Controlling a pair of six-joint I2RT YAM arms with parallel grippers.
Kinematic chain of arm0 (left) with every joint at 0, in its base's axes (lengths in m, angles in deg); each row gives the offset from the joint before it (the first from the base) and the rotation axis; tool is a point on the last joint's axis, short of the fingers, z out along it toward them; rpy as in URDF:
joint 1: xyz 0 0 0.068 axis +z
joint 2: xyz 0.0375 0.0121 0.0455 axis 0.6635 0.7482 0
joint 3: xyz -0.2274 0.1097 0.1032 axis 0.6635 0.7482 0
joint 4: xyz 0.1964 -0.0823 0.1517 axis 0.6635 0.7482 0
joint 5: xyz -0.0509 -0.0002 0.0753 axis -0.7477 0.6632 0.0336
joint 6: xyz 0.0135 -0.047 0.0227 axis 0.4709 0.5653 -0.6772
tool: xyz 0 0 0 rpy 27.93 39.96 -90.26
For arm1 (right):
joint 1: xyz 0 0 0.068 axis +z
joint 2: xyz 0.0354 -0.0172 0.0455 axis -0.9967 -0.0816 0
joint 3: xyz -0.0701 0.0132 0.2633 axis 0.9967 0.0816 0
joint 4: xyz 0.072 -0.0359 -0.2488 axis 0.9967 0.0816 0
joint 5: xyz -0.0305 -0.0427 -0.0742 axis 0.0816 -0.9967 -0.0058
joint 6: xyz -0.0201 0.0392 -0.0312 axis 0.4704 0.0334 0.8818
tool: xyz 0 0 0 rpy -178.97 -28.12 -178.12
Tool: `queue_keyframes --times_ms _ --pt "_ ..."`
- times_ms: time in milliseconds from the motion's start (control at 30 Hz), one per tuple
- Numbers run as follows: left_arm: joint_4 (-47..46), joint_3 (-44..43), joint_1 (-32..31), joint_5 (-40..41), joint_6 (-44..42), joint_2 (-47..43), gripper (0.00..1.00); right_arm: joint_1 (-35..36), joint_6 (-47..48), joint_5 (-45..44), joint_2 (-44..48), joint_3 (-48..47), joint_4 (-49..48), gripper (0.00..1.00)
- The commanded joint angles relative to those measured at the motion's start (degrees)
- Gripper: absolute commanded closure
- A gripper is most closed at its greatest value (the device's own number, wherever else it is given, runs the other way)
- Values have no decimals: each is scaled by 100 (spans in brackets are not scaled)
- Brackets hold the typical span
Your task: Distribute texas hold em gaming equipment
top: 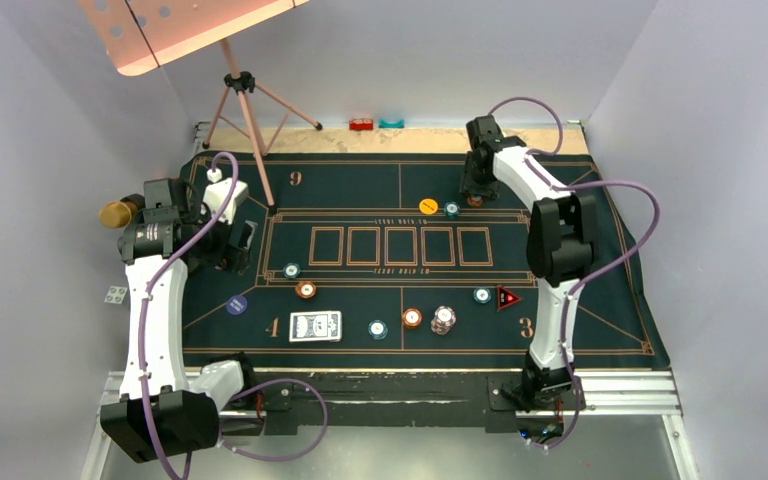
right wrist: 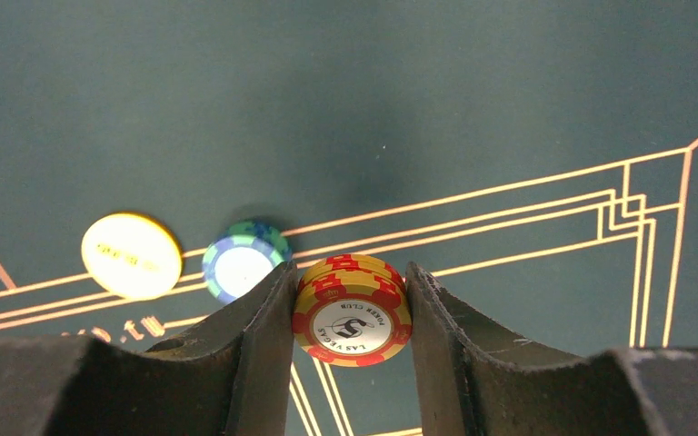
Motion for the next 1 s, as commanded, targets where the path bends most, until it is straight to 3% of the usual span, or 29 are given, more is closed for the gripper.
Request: queue_keyframes --times_ms 0,367,433,567,700,967 --pt "-74 -52 23 -159 -85 -33 0 -41 -236 -59 -338 -378 23 86" --pt "-2 -69 16 -169 -124 -123 0 -71 -365 -192 -778 -458 26 82" --pt "1 -81 23 -157 -129 -142 0 -76 -361 -196 -818 -420 16 74" --pt "-7 -75 22 -163 -128 -142 0 -84 -384 -217 -882 -378 31 49" --pt "-20 -49 16 -166 -114 -140 0 -85 -411 -186 -811 -346 21 42" --pt "-52 18 20 -173 -102 -176 0 -93 -556 -419 -112 -388 183 39"
